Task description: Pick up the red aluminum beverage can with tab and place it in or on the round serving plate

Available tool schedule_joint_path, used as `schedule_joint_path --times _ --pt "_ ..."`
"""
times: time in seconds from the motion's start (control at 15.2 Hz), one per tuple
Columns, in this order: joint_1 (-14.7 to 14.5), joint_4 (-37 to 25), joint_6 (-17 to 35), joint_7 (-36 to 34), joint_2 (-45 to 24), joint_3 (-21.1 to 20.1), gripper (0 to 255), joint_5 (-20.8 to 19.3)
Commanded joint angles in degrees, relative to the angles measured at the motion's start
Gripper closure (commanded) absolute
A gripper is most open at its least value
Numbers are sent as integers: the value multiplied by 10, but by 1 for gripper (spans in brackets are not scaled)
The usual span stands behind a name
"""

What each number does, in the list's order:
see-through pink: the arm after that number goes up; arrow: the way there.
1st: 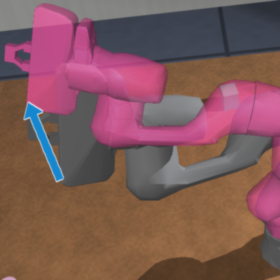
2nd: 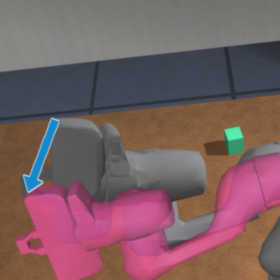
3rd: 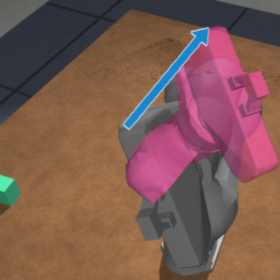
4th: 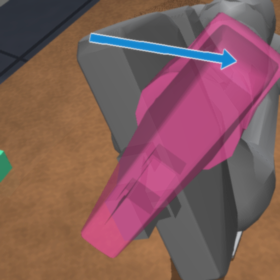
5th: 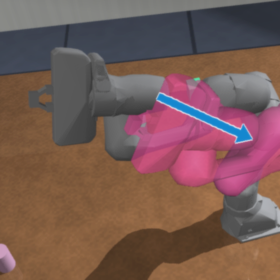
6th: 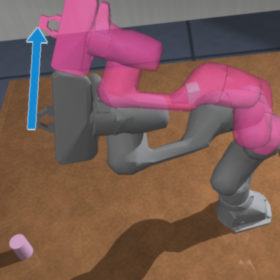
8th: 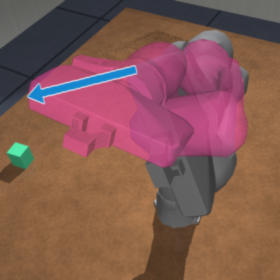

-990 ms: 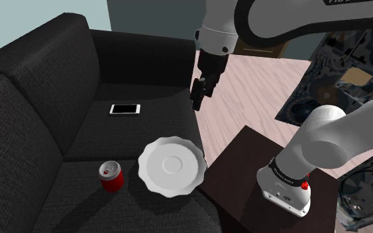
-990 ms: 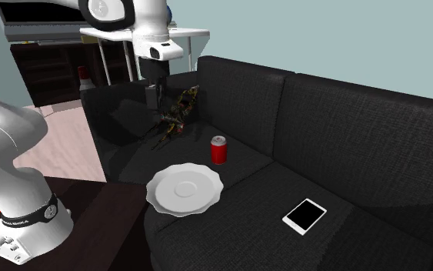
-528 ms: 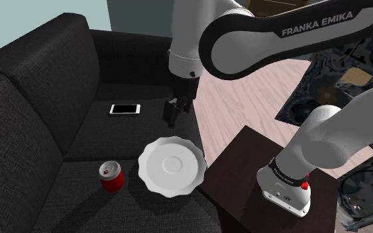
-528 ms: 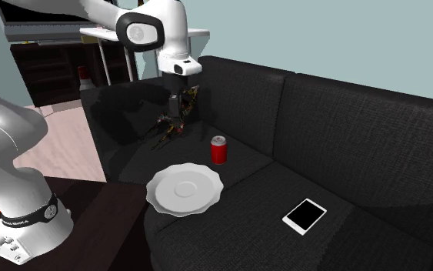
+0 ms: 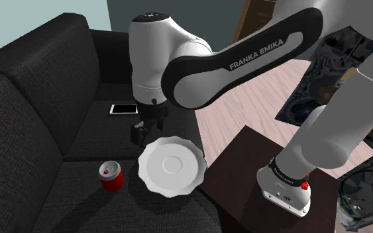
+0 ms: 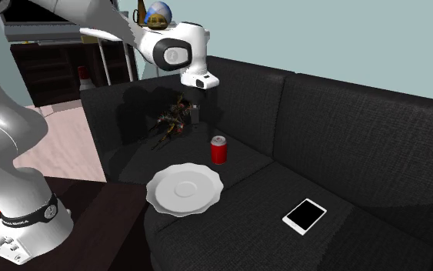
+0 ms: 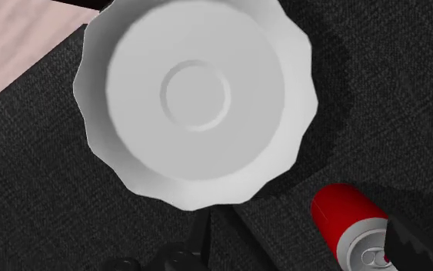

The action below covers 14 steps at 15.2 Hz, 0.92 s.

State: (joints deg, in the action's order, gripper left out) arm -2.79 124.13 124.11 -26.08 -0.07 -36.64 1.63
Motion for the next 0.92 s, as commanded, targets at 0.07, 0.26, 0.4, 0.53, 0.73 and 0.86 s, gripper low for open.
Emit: schedule_joint_path --times 0.07,0.26,0.4,0.53,0.73,0.86 --pt "-17 -39 21 -57 -76 -10 0 -61" --pt "-49 -91 29 -108 -154 -3 0 -122" --pt "-75 -130 29 -135 -203 8 0 -157" --pt "-103 -173 26 -157 -251 20 0 -187" --pt "-136 -225 20 -175 -304 36 0 -215" --pt "-139 -222 31 -179 -313 40 0 -220"
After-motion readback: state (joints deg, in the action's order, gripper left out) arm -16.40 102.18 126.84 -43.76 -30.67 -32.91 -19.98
